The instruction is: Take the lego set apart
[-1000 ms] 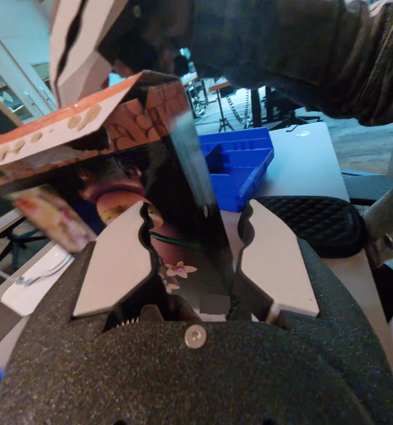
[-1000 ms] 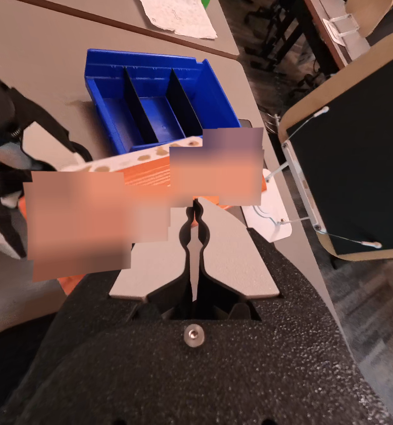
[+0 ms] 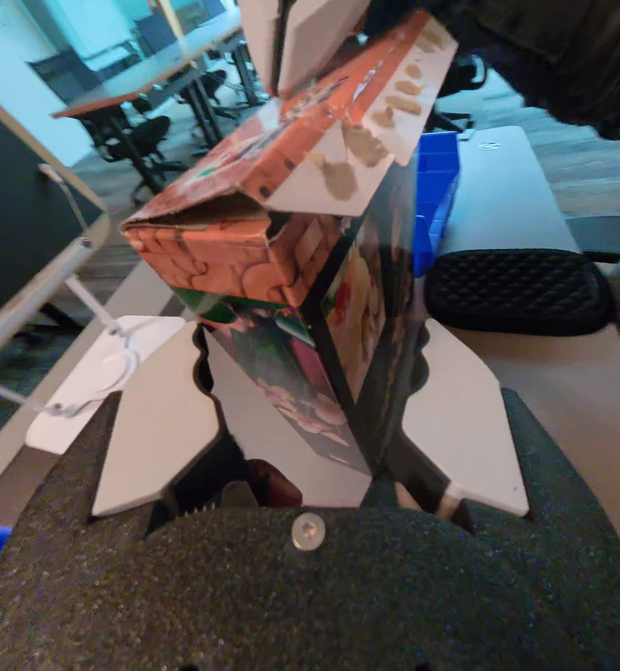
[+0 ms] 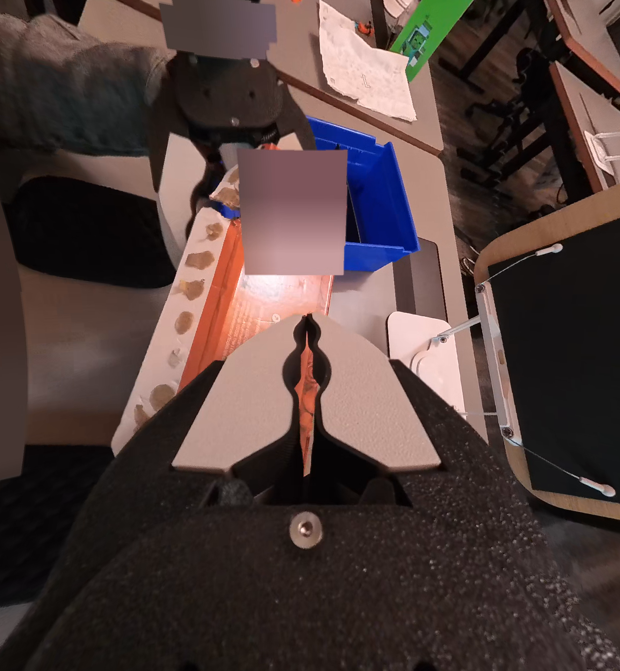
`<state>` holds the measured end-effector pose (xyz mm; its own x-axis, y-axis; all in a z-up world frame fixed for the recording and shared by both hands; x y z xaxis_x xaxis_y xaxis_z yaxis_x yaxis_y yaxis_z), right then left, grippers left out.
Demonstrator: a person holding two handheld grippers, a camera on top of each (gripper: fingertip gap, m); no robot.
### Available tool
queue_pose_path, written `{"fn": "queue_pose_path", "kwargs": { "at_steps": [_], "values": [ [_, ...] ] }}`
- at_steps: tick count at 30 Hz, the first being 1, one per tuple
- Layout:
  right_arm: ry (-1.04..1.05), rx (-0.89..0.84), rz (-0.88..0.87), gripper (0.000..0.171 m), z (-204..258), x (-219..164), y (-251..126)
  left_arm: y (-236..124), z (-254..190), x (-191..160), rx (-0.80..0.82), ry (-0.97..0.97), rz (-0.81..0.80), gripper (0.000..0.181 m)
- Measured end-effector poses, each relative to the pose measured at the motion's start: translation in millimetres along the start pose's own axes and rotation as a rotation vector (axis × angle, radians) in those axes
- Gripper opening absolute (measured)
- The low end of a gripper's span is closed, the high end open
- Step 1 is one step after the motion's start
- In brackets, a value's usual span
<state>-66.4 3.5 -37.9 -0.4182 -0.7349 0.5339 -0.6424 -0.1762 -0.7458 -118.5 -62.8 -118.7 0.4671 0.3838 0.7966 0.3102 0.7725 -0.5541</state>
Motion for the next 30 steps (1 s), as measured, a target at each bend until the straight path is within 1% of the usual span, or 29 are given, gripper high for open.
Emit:
{"fn": "queue_pose_path", "kwargs": {
  "at_steps": [2,5,6,7,8,10,11,12,14,15,17,18,20,22,27,28,30],
  "values": [
    [0.003,-0.005,0.001,0.0,-0.6,0.4,0.5,-0.4,-0.7,0.4,0.054,-0.037,-0.022,0.101],
    [-0.007,-0.082,0.056,0.0,-6.7,-1.9,4.4,-4.5,-14.7,4.7,0.098,-0.1,-0.092,0.1],
    [-0.034,-0.077,0.049,0.0,-4.0,0.2,4.1,-6.1,-19.4,4.7,0.126,-0.102,-0.104,0.099],
    [-0.048,-0.063,0.033,0.0,-0.4,2.4,3.3,-8.6,-21.9,4.3,0.165,-0.098,-0.115,0.096],
    [-0.043,-0.052,0.022,0.0,1.7,3.8,3.0,-13.0,-22.2,4.7,0.21,-0.092,-0.134,0.089],
    [-0.046,-0.087,0.016,0.0,0.9,3.7,4.5,-26.5,-20.9,9.3,0.264,-0.052,-0.209,0.09],
    [-0.059,-0.104,0.01,0.0,0.9,3.8,4.7,-33.8,-17.8,11.8,0.28,-0.014,-0.231,0.094],
    [-0.065,-0.11,0.008,0.0,1.2,3.9,4.4,-40.2,-13.3,13.6,0.287,0.025,-0.227,0.102],
    [-0.068,-0.112,0.009,0.0,1.4,3.8,4.1,-51.2,-4.5,20.1,0.277,0.098,-0.194,0.105],
    [-0.068,-0.114,0.011,0.0,1.2,3.7,3.9,-56.9,-0.9,25.6,0.264,0.126,-0.194,0.102],
    [-0.067,-0.111,0.016,0.0,0.9,3.1,3.6,-62.3,0.2,34.7,0.171,0.139,-0.187,0.093],
    [-0.07,-0.106,0.018,0.0,1.1,3.0,3.2,-59.8,-0.2,35.7,0.109,0.124,-0.156,0.094],
    [-0.072,-0.098,0.025,0.0,0.6,3.1,3.5,-49.4,-1.6,35.4,0.008,0.084,-0.105,0.104],
    [-0.072,-0.098,0.035,0.0,-0.9,3.0,4.5,-41.6,-6.3,36.7,-0.083,0.041,-0.101,0.11],
    [-0.091,-0.105,0.069,0.0,-2.1,2.4,4.6,-52.6,-11.4,52.4,-0.173,-0.039,-0.205,0.11],
    [-0.095,-0.108,0.072,0.0,-2.3,2.5,4.6,-55.8,-11.8,55.3,-0.194,-0.06,-0.212,0.11],
    [-0.098,-0.111,0.08,0.0,-3.6,2.2,4.4,-58.5,-8.3,58.1,-0.185,-0.088,-0.208,0.111]
  ]
}}
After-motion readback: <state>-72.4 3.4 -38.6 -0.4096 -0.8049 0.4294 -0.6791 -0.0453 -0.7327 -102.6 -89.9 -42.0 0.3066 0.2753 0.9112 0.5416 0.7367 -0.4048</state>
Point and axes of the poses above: each gripper's, where its closed fingertips meet, y out along the fingers, x out of its top, z = x × y across the jaws, the point moved 2 cm from there along -y, back along the fingers, and after that the axes turned 15 degrees about z, right-handed, at the moved point
